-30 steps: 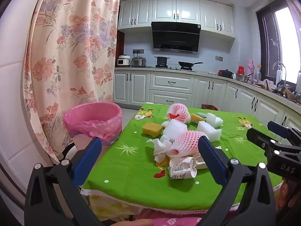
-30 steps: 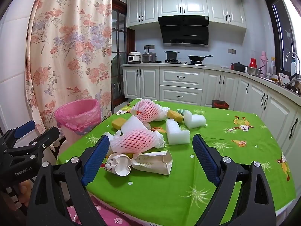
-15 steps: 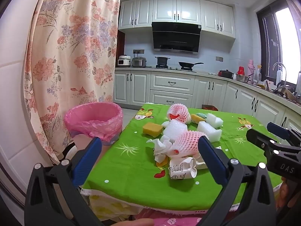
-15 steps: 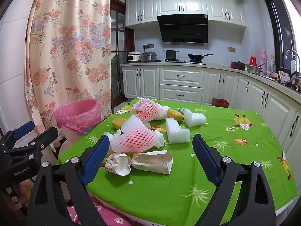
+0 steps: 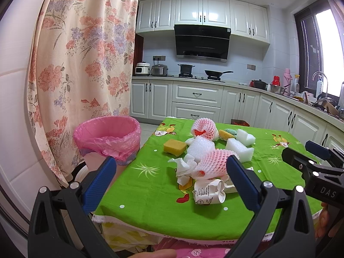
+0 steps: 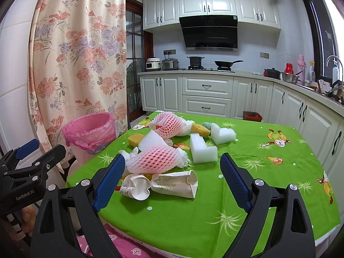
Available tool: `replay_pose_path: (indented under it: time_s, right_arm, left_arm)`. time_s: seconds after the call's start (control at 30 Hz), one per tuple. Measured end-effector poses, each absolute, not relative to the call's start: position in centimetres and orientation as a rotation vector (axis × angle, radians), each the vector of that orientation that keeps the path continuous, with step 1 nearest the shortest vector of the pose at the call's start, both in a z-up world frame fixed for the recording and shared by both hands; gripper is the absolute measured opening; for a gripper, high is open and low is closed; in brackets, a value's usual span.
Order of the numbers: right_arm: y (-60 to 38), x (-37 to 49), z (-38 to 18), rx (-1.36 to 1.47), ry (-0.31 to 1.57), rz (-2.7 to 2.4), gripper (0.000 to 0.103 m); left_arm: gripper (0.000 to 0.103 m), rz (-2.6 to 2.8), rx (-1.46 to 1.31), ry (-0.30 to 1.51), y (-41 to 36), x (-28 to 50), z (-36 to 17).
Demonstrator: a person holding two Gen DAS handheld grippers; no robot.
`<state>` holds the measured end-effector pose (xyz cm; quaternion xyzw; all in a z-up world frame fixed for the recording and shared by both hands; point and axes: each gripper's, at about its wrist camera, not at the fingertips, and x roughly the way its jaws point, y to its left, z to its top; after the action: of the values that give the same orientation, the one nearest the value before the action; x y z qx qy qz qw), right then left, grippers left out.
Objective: Collect trash
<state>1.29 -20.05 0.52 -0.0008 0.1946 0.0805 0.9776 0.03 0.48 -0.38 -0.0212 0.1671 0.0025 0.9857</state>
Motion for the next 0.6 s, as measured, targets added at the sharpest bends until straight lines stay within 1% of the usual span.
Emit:
replay_pose_path:
  time_s: [0.6]
  right_arm:
    - [-20.09,1.30,0.45,0.002,0.394,0.164,0.085]
  left_arm:
    - [0.099,0.005,-0.043,0.338,0.52,0.06,-0.35]
